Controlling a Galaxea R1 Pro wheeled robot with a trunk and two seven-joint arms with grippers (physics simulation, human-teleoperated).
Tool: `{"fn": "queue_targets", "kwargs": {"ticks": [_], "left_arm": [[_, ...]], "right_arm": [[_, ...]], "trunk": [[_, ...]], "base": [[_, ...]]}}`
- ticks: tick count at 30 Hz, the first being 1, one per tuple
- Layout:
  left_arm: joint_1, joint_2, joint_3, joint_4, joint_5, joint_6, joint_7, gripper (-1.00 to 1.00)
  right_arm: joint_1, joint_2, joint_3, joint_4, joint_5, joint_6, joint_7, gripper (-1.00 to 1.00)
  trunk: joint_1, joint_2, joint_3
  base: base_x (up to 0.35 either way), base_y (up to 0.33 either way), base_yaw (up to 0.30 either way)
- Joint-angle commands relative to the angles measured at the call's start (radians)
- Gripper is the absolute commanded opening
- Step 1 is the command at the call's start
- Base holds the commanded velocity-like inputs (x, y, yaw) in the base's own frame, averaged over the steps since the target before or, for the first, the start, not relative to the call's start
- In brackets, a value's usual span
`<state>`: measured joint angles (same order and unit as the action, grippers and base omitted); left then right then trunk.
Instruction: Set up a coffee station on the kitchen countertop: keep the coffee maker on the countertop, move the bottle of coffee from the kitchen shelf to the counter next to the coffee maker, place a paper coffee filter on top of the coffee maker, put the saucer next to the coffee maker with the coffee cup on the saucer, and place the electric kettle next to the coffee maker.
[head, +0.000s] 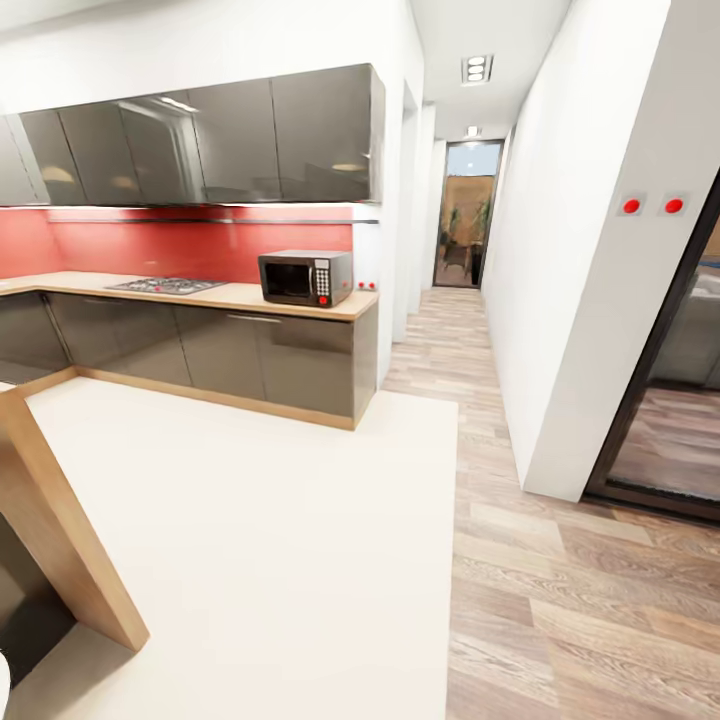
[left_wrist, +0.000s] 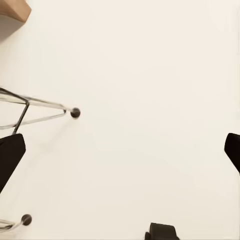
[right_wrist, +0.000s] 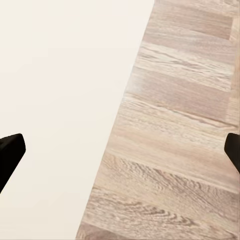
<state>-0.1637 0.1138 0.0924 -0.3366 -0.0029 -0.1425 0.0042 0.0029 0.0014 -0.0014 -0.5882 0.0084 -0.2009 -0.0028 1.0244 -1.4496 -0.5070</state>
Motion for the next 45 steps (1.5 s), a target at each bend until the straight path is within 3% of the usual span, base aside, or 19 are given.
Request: {"fn": "queue_targets", "kwargs": {"ticks": [1,19,45], "left_arm": [[0.0,0.0,0.002,0.001,0.0,-0.003,0.0,1.0],[-0.001,0.0,0.001,0.001,0.0,-0.003,0.0,1.0],[0.0,0.001,0.003,0.002,0.0,-0.003,0.0,1.0]], "right_arm": [[0.0,0.0,0.0,-0.001,0.001,-0.002,0.0,1.0],[0.0,0.0,0.0,-0.001,0.001,-0.002,0.0,1.0],[0.0,0.0,0.0,-0.001,0.001,-0.002,0.0,1.0]], "trunk": [[0.001,0.0,-0.001],[0.001,0.0,-0.001],[0.001,0.0,-0.001]], "base": [[0.321,-0.127,0.0],[0.321,-0.123,0.019],[0.322,-0.113,0.266]]}}
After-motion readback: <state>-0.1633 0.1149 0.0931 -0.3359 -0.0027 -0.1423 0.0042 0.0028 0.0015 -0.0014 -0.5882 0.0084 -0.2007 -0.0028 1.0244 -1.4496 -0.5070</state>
